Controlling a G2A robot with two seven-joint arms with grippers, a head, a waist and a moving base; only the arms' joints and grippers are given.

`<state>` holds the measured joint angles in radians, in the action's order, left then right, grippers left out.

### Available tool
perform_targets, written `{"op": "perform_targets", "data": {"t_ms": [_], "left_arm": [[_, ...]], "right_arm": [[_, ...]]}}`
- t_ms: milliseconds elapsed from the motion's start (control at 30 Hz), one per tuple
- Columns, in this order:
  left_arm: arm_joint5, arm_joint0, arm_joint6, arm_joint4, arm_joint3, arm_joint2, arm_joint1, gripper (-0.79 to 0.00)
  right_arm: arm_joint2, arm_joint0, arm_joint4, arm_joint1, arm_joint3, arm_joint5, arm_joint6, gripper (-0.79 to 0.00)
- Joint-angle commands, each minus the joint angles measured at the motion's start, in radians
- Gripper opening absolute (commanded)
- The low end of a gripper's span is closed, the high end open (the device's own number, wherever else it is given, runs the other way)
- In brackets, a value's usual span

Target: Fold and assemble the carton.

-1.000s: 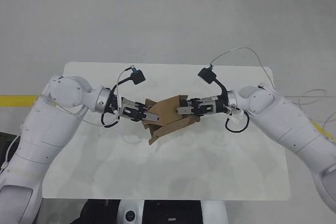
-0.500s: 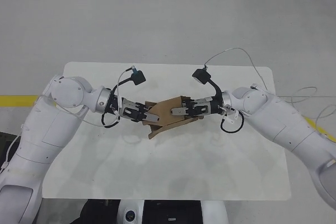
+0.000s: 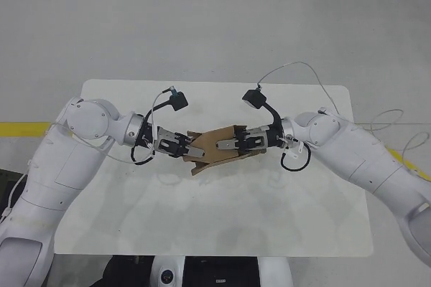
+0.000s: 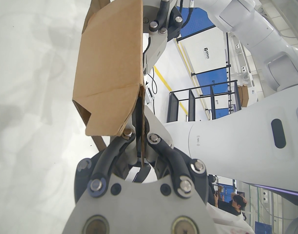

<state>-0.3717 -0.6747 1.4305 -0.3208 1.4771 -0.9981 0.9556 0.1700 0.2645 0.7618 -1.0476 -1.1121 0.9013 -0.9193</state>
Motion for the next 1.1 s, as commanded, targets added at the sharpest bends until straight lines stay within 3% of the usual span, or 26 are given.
{"op": "perform_targets", "data": {"t_ms": [0, 33, 67, 100, 400, 1067], "left_arm": [[-0.001, 0.000, -0.005, 0.002, 0.000, 0.000, 0.000, -0.760], [-0.002, 0.000, -0.008, 0.003, 0.001, 0.000, 0.000, -0.545], [-0.003, -0.001, -0.011, 0.004, 0.001, -0.001, 0.000, -0.089], [-0.003, -0.002, -0.013, 0.005, 0.001, -0.001, -0.001, 0.000], [0.010, -0.003, -0.041, -0.096, -0.007, -0.030, -0.001, 0.000], [0.080, -0.016, 0.029, -0.297, 0.013, -0.065, 0.000, 0.000]], "right_arm": [[0.000, 0.000, -0.001, 0.000, 0.001, -0.001, -0.001, -0.785], [0.000, 0.000, -0.001, 0.000, 0.002, -0.001, -0.001, -0.785], [0.000, 0.001, 0.000, 0.000, 0.005, 0.003, 0.003, -0.785], [0.000, 0.001, -0.001, 0.000, 0.006, 0.004, 0.004, -0.785], [0.000, 0.001, -0.022, -0.003, 0.033, 0.034, 0.034, -0.785], [0.000, 0.005, -0.039, -0.047, 0.110, 0.095, 0.096, -0.785]]}}
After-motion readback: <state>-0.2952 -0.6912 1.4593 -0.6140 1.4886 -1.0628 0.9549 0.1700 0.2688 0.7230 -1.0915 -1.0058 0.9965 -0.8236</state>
